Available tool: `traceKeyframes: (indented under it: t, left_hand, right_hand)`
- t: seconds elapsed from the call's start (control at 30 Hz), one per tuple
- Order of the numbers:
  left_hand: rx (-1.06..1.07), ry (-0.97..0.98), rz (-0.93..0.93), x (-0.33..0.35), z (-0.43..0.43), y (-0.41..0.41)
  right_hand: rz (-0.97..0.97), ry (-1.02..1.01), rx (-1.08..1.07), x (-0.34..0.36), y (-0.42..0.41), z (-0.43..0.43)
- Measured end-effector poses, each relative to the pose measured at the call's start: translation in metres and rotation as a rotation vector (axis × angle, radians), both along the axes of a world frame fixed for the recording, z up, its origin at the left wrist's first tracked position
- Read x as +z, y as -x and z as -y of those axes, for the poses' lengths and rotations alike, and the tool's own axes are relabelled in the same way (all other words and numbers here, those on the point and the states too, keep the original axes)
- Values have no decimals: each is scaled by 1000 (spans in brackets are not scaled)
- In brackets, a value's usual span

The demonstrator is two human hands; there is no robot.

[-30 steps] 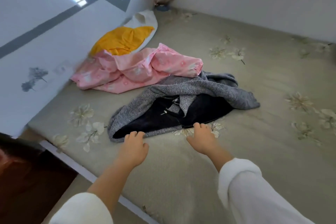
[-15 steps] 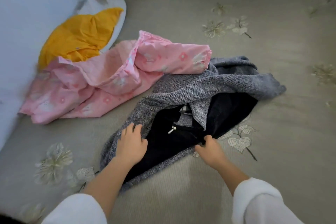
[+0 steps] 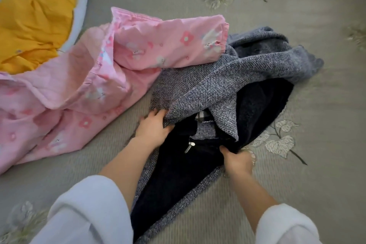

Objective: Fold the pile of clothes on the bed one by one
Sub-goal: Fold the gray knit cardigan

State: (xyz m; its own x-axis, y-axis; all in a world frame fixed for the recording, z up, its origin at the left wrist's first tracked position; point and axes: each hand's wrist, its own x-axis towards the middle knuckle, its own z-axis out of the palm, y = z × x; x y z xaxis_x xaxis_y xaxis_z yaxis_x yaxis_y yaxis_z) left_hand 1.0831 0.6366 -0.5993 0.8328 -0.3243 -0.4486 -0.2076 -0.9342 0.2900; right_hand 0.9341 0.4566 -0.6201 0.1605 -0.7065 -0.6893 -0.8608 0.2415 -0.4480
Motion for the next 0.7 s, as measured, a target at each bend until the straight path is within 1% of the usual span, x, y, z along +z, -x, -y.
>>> traceKeyframes:
  t: [0.1,0.13,0.27,0.37,0.47,0.57,0.7]
  left_hand:
    - [22,95,-32,6,-3,-4]
    - [44,135,-70,9,-4,-3]
    - [166,314,-206,33,-12,23]
    - [253,429,-280,52,-16,58]
    - [254,472,-356,78,-12,92]
    - [235,451,-315,109,-7,110]
    - [344,465,-184,163,10,123]
  right_hand:
    - [8,13,28,-1,-1,6]
    - [26,-24,24,0,-1,9]
    - [86,-283,-70,20,14,28]
    - [85,-266,-145,42,36,41]
    - [150,-247,-254,67,50,52]
    - [180,-243,-234,95,53,68]
    - [218,-172,-99,136,66,108]
